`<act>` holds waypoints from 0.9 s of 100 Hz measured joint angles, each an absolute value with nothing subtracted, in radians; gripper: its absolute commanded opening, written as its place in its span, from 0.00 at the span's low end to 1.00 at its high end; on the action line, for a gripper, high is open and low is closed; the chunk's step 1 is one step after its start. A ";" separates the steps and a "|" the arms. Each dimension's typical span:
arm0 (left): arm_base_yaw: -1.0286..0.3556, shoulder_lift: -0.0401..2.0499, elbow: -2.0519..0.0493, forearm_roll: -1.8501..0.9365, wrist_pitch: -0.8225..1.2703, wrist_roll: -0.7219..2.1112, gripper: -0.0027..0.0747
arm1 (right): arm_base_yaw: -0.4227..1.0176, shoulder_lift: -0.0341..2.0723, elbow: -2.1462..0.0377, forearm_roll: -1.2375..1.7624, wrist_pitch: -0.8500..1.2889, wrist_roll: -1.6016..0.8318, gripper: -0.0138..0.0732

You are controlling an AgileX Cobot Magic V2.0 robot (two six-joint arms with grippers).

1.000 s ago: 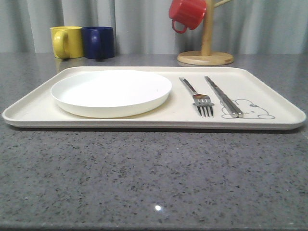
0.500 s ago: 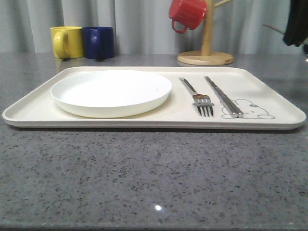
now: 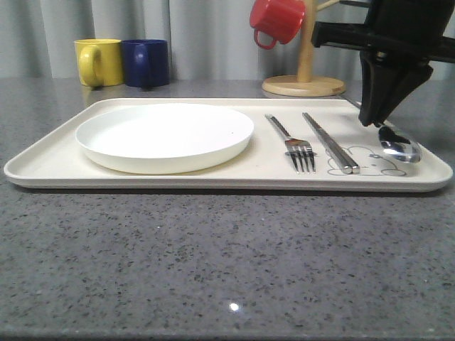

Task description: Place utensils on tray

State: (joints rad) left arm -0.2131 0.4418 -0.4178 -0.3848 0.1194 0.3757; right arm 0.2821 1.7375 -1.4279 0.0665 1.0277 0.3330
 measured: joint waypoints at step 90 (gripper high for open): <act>-0.213 0.442 -0.418 -0.385 0.119 0.376 0.01 | 0.242 1.610 -1.432 -0.060 0.994 0.295 0.53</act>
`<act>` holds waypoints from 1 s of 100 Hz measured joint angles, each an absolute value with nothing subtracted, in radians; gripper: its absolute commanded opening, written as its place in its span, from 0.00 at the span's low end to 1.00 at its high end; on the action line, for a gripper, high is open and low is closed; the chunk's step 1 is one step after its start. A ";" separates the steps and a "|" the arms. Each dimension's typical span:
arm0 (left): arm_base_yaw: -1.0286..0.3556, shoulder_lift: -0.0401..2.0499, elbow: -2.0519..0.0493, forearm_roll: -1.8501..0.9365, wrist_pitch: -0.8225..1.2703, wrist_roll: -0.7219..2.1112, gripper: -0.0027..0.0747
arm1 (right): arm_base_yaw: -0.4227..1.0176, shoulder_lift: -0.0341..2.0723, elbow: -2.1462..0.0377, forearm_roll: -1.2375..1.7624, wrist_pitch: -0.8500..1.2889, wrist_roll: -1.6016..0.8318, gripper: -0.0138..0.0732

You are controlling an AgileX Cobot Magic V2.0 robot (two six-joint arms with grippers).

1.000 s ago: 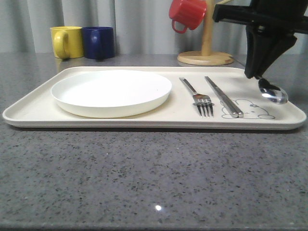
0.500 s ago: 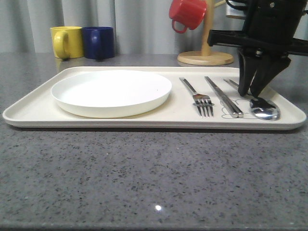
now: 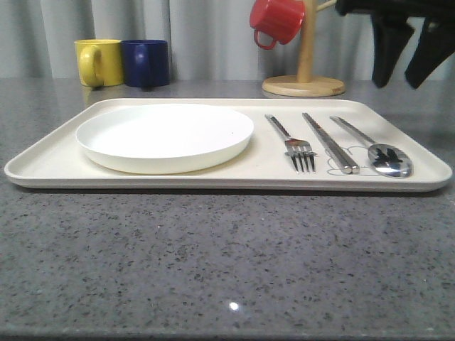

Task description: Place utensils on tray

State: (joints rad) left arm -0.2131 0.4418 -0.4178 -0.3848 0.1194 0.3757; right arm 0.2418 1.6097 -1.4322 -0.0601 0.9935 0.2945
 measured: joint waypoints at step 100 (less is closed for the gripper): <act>-0.213 0.442 -0.416 -0.385 0.119 0.376 0.01 | 0.158 0.480 -0.480 -0.161 0.358 0.290 0.20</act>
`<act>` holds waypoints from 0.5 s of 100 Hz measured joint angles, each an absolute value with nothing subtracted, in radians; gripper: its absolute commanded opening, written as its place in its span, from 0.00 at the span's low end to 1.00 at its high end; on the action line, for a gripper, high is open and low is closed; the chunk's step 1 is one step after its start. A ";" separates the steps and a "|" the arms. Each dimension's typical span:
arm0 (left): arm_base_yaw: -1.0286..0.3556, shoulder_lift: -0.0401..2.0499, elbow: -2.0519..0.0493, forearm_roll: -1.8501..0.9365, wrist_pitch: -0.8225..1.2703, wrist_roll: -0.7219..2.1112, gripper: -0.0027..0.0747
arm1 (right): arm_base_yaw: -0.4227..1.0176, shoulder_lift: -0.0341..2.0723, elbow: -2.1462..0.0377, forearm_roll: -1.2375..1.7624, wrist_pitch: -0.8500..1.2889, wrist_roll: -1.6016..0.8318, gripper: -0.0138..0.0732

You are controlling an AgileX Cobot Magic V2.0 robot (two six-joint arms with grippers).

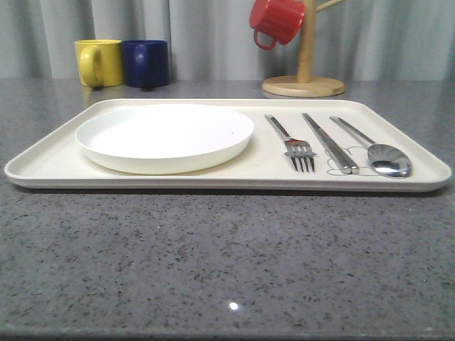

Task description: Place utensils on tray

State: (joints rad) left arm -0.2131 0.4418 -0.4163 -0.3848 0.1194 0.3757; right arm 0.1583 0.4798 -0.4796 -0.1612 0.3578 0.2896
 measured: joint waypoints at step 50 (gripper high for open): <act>-0.213 0.442 -0.416 -0.385 0.119 0.376 0.01 | 0.158 0.467 -0.474 -0.162 0.337 0.290 0.08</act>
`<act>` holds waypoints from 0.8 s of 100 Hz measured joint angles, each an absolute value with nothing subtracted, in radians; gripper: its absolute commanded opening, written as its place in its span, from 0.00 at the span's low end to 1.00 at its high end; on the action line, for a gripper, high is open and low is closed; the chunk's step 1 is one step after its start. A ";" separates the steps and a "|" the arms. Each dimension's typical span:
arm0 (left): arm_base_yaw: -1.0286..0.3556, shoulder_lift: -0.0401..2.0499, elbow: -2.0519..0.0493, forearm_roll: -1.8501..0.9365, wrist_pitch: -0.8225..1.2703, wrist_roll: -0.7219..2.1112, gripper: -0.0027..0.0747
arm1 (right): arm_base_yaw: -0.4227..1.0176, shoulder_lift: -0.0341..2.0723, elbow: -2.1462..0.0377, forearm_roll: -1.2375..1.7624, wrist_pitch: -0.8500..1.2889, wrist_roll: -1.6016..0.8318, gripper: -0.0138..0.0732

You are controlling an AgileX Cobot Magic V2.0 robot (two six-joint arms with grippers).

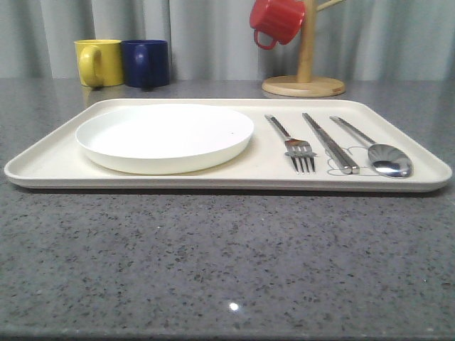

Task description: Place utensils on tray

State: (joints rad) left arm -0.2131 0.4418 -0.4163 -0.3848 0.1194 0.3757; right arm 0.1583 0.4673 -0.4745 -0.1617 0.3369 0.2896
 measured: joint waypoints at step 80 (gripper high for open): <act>-0.213 0.442 -0.416 -0.385 0.119 0.376 0.01 | 0.092 0.257 -0.302 -0.043 0.211 0.177 0.08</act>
State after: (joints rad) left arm -0.2131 0.4418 -0.4163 -0.3848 0.1194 0.3757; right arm 0.0917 0.2574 -0.3018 -0.0434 0.2106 0.1768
